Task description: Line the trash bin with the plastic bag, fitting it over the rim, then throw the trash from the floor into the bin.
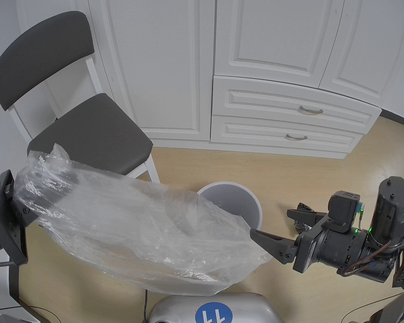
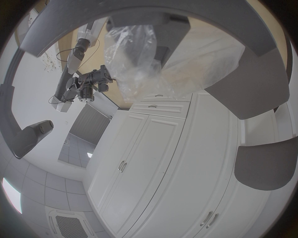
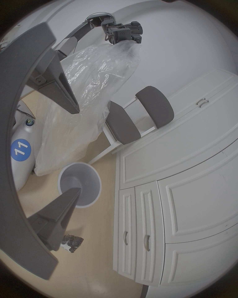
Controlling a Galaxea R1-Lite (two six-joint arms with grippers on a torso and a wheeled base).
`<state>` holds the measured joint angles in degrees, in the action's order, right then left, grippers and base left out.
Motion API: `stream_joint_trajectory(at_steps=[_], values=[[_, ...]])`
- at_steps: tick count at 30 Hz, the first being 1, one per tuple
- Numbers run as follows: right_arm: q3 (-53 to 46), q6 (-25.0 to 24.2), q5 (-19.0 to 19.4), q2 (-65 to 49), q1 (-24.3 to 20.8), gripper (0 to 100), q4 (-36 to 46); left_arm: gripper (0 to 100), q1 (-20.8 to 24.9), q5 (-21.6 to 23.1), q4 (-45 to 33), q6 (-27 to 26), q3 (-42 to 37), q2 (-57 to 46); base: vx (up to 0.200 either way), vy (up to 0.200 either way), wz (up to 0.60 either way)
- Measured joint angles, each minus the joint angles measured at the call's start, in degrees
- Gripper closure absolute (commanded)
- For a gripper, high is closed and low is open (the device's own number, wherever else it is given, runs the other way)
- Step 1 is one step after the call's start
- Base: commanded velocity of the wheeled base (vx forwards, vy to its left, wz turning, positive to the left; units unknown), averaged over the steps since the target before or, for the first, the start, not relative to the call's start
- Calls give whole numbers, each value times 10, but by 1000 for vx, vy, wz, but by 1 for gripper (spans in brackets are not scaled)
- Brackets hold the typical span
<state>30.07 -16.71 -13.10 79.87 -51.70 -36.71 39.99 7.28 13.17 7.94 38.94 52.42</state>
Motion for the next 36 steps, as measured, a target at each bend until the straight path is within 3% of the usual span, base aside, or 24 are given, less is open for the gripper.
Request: stream_joint_trajectory(at_steps=[6,13,22,29,36], values=[[-2,3,-2,-27,-17,0,2,100,1,-9,34,2,-1,19,0,0,0],[-8,5,-4,-50,-48,0,1,100,-1,-92,82,7,-6,66,0,0,0],[-20,3,-2,-37,-84,0,-4,100,2,-96,88,8,-7,87,0,0,0],[-26,-7,-2,1,-96,0,-17,100,30,-96,95,11,-6,84,0,0,0],[-38,-21,-5,58,-107,0,-110,100,71,-95,107,34,-8,81,0,0,0]])
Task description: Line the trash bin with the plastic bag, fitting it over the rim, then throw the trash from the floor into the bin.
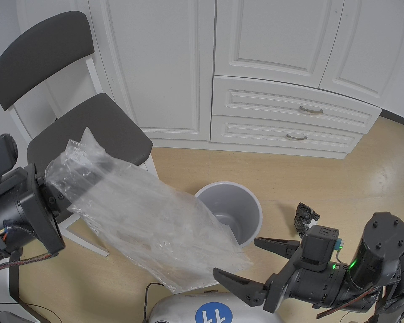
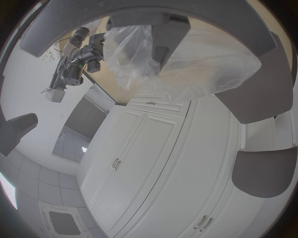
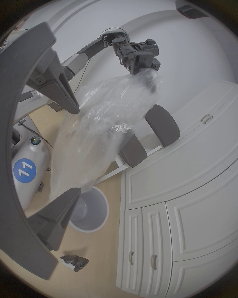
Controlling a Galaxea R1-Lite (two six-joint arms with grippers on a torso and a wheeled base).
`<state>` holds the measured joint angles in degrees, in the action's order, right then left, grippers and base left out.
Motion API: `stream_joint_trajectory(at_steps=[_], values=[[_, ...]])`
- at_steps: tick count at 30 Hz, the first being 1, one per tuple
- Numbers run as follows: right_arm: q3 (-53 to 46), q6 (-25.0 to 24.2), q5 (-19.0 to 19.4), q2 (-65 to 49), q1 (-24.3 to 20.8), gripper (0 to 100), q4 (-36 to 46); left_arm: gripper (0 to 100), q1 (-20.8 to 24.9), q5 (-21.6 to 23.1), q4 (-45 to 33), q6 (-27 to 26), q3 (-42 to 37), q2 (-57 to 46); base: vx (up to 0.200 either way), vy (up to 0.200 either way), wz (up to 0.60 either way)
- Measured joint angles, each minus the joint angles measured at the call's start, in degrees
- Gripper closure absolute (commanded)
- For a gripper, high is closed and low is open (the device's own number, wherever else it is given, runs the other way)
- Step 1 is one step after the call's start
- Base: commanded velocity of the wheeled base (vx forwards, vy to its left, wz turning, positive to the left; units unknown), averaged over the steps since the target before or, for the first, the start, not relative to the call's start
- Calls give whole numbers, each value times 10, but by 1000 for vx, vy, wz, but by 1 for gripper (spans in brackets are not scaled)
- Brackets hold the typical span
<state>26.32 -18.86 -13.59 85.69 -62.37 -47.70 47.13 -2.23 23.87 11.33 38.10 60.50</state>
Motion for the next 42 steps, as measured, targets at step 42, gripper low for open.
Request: stream_joint_trajectory(at_steps=[42], values=[[-41,33,-64,132,1,0,-113,100,10,11,245,29,-28,-7,0,0,0]])
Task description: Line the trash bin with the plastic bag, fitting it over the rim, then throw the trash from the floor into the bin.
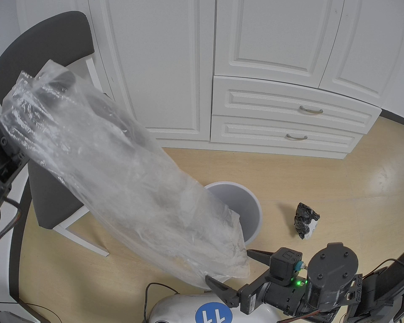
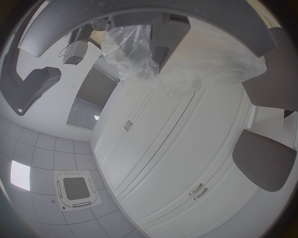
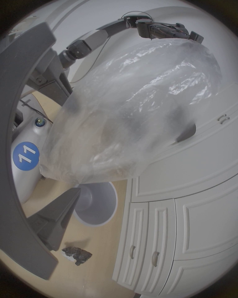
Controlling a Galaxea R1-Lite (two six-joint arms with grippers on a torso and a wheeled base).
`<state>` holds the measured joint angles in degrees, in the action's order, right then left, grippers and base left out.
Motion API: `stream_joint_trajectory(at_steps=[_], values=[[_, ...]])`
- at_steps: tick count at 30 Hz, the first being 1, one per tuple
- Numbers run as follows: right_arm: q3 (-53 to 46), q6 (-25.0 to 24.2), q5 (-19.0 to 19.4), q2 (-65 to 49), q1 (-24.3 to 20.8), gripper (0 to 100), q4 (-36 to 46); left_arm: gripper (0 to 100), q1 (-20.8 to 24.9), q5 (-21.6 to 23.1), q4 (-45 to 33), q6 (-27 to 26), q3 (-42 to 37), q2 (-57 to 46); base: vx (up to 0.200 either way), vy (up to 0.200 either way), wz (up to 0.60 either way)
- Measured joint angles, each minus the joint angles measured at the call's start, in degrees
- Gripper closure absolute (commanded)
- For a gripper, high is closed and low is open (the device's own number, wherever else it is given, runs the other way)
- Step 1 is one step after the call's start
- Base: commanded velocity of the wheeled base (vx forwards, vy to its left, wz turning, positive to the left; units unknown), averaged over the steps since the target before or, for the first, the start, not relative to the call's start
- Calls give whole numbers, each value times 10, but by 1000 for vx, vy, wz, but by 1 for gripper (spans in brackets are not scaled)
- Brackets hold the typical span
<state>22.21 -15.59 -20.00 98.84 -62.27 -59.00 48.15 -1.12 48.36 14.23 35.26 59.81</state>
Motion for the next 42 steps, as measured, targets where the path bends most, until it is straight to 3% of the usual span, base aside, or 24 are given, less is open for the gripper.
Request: stream_joint_trajectory(at_steps=[12,25,42], values=[[67,-5,-76,-15,31,0,-3,100,-41,0,-1,-1,10,-11,0,0,0],[117,-73,-70,-1,65,0,-3,100,-58,-2,0,0,24,-16,0,0,0],[145,-109,-65,42,101,0,-4,100,-56,0,0,10,30,-25,0,0,0]])
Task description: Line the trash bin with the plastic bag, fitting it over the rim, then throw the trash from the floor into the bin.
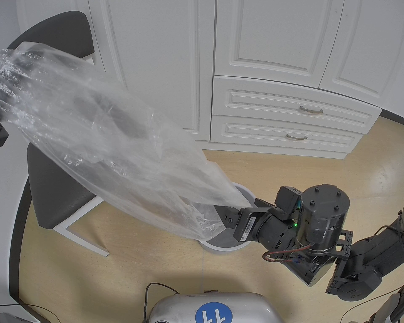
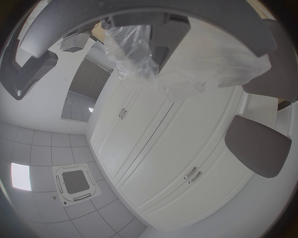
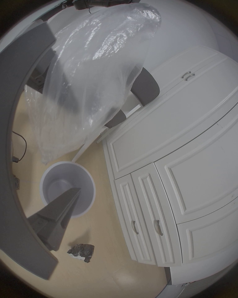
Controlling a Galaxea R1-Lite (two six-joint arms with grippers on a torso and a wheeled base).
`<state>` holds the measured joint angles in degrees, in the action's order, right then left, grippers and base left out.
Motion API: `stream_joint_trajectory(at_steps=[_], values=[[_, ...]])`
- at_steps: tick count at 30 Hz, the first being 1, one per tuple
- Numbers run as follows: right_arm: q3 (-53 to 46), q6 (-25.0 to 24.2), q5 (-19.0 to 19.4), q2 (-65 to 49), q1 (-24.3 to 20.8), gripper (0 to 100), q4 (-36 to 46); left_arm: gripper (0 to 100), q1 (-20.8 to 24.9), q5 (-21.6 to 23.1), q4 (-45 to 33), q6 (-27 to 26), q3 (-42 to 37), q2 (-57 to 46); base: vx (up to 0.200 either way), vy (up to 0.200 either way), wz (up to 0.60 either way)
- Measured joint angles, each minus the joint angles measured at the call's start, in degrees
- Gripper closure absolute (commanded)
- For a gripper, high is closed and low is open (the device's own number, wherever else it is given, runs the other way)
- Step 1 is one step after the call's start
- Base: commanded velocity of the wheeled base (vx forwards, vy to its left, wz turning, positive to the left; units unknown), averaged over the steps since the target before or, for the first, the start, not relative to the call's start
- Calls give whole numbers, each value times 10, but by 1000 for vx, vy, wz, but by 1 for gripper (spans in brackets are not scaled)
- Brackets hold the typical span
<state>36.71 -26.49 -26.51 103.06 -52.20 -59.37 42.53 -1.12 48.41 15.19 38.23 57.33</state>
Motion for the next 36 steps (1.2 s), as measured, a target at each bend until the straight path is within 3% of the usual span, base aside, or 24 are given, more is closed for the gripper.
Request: stream_joint_trajectory(at_steps=[2,3,9,18,23,30,36], values=[[0,0,2,2,0,0,0,100,0,0,0,0,0,0,0,0,0],[0,0,3,2,0,100,0,100,1,0,0,0,0,0,0,0,0],[2,-7,5,5,0,100,-8,100,3,1,0,0,-1,-1,0,0,0],[-16,-18,41,10,-1,100,-106,100,6,3,-1,20,-4,5,0,0,0],[-38,28,45,0,1,100,-112,100,6,6,-7,28,-9,15,0,0,0],[-66,105,46,-56,23,100,-49,100,7,24,-16,10,-32,31,0,0,0],[-61,124,46,-138,50,100,84,100,-2,30,-87,-65,-57,52,0,0,0]])
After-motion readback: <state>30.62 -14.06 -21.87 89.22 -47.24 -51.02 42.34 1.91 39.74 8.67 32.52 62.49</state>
